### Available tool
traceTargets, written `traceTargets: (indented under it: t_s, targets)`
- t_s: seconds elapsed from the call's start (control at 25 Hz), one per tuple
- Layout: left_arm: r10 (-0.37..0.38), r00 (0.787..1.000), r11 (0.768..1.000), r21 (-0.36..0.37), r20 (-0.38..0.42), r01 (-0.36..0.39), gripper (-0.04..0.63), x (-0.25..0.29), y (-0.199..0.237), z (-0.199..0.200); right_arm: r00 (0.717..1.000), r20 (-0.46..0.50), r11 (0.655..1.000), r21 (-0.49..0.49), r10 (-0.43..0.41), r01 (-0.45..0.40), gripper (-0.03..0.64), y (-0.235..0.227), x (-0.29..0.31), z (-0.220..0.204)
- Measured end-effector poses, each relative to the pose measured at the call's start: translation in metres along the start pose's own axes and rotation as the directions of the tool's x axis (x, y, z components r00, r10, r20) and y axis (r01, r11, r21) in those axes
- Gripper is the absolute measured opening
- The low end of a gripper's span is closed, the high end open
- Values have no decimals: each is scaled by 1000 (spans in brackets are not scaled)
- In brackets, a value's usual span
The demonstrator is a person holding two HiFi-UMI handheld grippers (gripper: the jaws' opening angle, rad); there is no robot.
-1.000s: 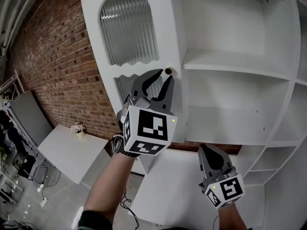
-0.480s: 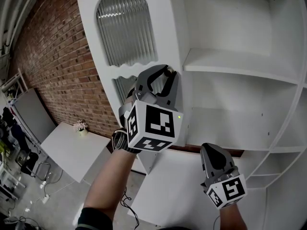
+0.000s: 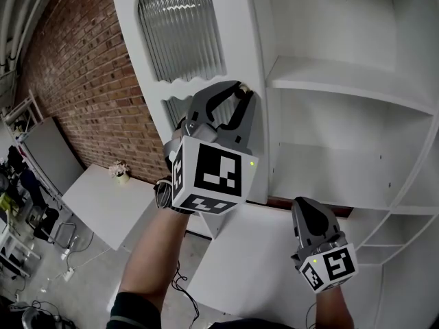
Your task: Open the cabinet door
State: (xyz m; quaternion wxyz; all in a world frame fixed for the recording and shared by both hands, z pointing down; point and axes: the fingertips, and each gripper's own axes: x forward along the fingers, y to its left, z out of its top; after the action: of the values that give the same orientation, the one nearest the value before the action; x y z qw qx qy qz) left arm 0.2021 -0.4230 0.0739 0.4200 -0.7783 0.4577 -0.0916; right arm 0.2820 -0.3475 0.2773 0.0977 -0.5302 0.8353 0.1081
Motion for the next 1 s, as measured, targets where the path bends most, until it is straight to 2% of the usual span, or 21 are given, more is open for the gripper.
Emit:
traceTargets:
  t_s: [0.32,0.56,0.76,1.0]
  targets:
    - [-30,998,999,-23,61,32,84,-27,-2,22,1000,5,999,34,9,-9,3,0,-13,6]
    - [-47,996,999,-1,74,47,80,-60,2,15,1000,3,997,81,19,-19,3,15,-9,-9]
    - [-65,992,997,-42,106,69,78,-85,12,8,999,-2,996,80,36,-36,3,42,-2,-12]
    - [-97,983,988,-100,158,114,78,-125,30,3,1000,4,999,52,5,-6,3,77,-9,0]
